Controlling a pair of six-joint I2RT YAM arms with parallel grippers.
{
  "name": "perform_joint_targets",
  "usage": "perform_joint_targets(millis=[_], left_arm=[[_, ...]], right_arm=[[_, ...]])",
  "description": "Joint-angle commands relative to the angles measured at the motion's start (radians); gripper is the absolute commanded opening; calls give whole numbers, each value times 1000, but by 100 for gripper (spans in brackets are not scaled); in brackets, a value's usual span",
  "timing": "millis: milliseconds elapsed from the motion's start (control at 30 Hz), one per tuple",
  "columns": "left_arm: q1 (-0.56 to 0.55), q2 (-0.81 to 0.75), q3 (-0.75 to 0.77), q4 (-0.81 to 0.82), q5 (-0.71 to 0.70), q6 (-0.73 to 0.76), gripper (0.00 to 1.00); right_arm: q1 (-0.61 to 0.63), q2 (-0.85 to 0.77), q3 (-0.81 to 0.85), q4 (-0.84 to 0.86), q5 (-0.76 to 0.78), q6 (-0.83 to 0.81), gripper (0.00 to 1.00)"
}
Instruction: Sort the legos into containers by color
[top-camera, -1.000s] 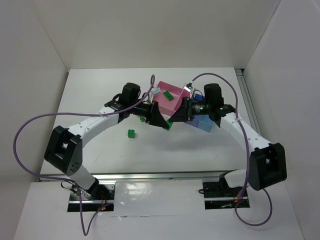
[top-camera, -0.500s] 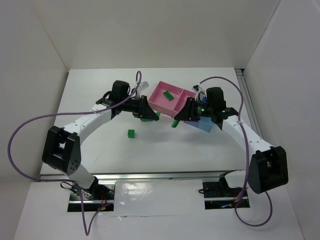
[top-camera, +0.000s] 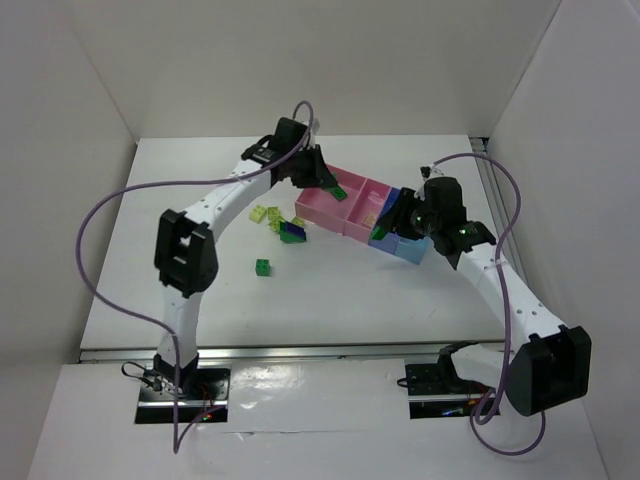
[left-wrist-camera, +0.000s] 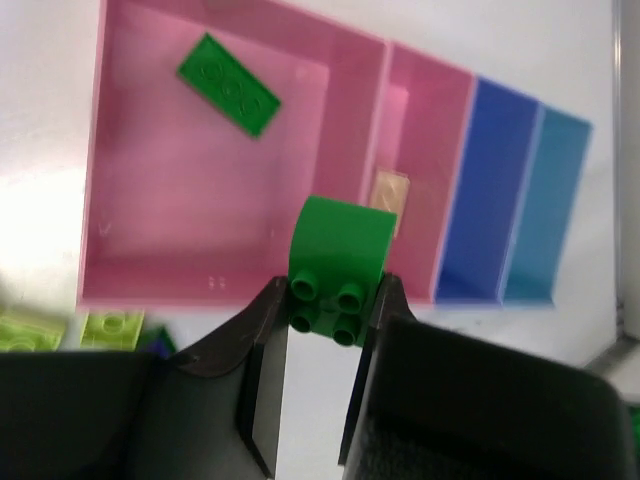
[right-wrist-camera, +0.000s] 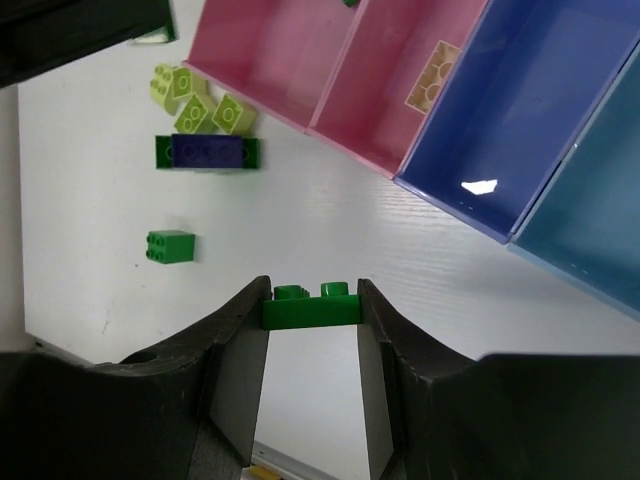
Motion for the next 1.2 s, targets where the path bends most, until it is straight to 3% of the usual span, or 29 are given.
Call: perform_joint_targets(millis=[0, 67, 100, 167, 233, 300, 567, 733, 800, 867, 967, 1167], left_arm=[[-7, 163, 236, -190, -119, -35, 10], [-7, 256, 348, -275, -130, -14, 42], [-7, 257, 378, -307, -130, -14, 65], [-7, 236, 355, -297, -148, 14, 81], [-7, 154, 285, -286, -157, 23, 90], [-7, 85, 222, -286, -182, 23, 90], [-7, -339, -365, -263, -340, -17, 91], [-27, -370, -519, -287, -413, -40, 97], [-36, -371, -565, -287, -446, -49, 97], [-36, -371, -587, -278, -460, -61, 97], [-36, -360, -596, -278, -460, -75, 95], [-36, -302, -615, -257, -481, -101, 82]], right_arm=[[-5, 20, 70, -26, 56, 1, 31], [-5, 34, 106, -26, 56, -13, 33], [-5, 34, 106, -12, 56, -13, 33], [-5, 63, 106, 58, 56, -13, 34], [4, 124, 150, 93, 65, -1, 34], [4, 179, 190, 132, 65, -1, 34], [85, 580, 490, 219, 109, -45, 36], [105, 755, 616, 267, 97, -57, 40], [114, 842, 731, 221, 97, -57, 57], [124, 906, 814, 112, 97, -86, 87], [145, 884, 830, 94, 134, -96, 93], [154, 649, 591, 166, 191, -105, 91]])
